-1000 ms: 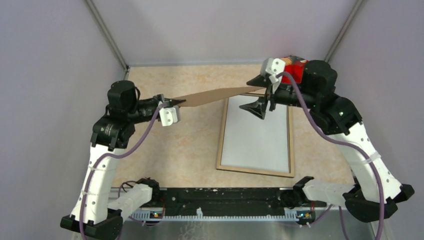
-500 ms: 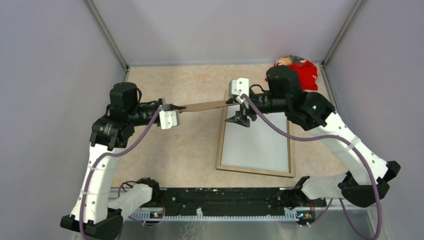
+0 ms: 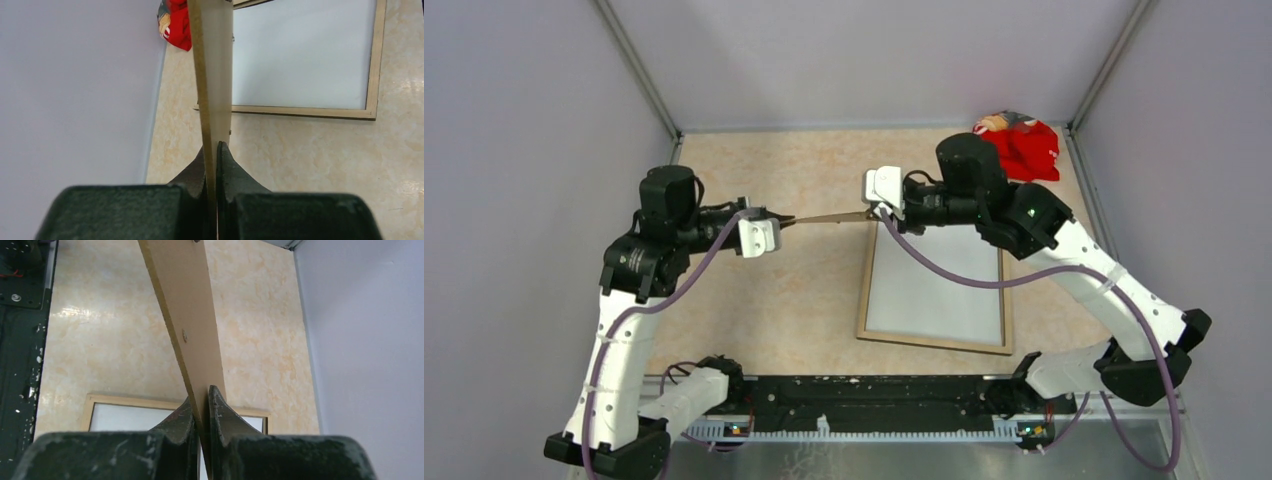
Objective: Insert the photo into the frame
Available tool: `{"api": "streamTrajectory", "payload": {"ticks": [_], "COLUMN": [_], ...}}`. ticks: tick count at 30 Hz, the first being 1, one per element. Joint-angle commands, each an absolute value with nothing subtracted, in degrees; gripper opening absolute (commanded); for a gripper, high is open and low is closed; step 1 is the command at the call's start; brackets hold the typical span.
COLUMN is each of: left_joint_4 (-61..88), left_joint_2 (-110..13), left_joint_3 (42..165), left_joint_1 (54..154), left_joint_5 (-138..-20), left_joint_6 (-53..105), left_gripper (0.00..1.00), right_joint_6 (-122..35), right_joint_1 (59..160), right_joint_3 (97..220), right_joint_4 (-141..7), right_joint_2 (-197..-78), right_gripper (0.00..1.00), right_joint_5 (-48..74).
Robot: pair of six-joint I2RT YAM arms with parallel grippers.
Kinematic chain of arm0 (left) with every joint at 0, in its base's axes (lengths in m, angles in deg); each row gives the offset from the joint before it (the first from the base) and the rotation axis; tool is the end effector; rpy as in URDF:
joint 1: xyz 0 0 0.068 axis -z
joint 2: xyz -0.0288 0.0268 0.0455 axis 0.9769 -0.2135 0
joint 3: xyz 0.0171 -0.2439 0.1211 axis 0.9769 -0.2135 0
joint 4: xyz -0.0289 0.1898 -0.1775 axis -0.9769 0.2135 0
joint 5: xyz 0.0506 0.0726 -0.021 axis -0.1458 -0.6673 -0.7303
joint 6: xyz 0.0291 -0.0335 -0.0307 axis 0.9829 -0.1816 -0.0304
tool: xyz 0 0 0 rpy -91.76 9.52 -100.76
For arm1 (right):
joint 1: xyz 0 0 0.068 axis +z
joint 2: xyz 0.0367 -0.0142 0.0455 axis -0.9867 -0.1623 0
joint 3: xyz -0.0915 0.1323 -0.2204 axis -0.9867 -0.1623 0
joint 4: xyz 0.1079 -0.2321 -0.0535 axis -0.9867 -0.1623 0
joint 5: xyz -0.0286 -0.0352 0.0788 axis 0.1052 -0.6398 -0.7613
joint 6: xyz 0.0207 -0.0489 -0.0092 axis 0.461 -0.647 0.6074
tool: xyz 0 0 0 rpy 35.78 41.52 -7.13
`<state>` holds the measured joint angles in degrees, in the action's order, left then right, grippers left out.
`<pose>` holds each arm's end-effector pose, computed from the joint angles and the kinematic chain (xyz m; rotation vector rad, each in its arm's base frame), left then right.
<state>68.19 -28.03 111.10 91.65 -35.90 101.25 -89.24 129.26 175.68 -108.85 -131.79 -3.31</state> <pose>0.1412 -0.0640 0.4417 1.5428 1.0793 -0.3360 0.1640 0.2077 0.4569 -1.5658 1.2404 0.5198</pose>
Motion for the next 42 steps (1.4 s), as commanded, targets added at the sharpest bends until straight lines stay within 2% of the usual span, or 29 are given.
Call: {"api": "streamTrajectory", "payload": {"ticks": [1, 2, 4, 5, 8, 11, 17, 22, 27, 30, 35, 42], "left_joint_4": [56.71, 54.16, 47.24, 43.62, 37.44, 34.84, 25.56, 21.13, 24.46, 29.22, 32.92, 35.45], "left_joint_2": [-25.34, -24.95, -23.46, -22.63, -21.12, -20.38, -18.13, -17.96, -22.39, -26.48, -31.83, -39.08], "left_joint_3": [112.34, 111.27, 108.49, 106.97, 104.35, 103.68, 101.08, 99.48, 100.31, 101.91, 101.95, 102.87], "left_joint_1": [91.91, 91.91, 91.91, 91.91, 91.91, 91.91, 91.91, 91.89, 91.91, 91.83, 91.82, 91.86], "left_joint_5": [-32.64, -32.99, -34.70, -35.87, -38.97, -40.69, -44.32, -48.25, -53.16, -55.09, -54.07, -58.88], "left_joint_6": [101.59, 100.38, 96.32, 94.68, 92.23, 90.60, 85.10, 80.92, 77.00, 73.40, 68.61, 66.71], "left_gripper": [0.05, 0.15, 0.51, 0.61, 0.70, 0.97, 0.99, 0.99, 0.99, 0.99, 0.99, 0.98], "right_joint_6": [-86.94, -86.38, -85.09, -84.43, -82.50, -79.47, -71.57, -64.58, -54.94, -44.77, -24.93, -5.68], "right_joint_1": [130.18, 130.28, 130.39, 130.41, 130.39, 130.41, 130.41, 130.26, 127.66, 122.89, 110.47, 95.63], "right_joint_3": [174.71, 173.61, 170.85, 169.58, 166.93, 166.41, 168.11, 173.75, 180.19, 182.80, 175.26, 161.99], "right_joint_4": [-102.07, -99.44, -93.05, -88.33, -79.23, -71.96, -58.75, -57.10, -66.46, -74.94, -78.55, -85.33], "right_joint_2": [-130.43, -129.62, -127.98, -127.28, -126.08, -126.55, -128.75, -130.65, -132.39, -133.01, -127.83, -122.22], "right_gripper": [0.00, 0.00, 0.00, 0.00, 0.00, 0.00, 0.00, 0.00, 0.00, 0.00, 0.00, 0.00], "right_joint_5": [-0.67, -0.17, 1.43, 2.51, 4.43, 5.80, 11.81, 18.38, 30.23, 32.02, 26.72, 10.26]}}
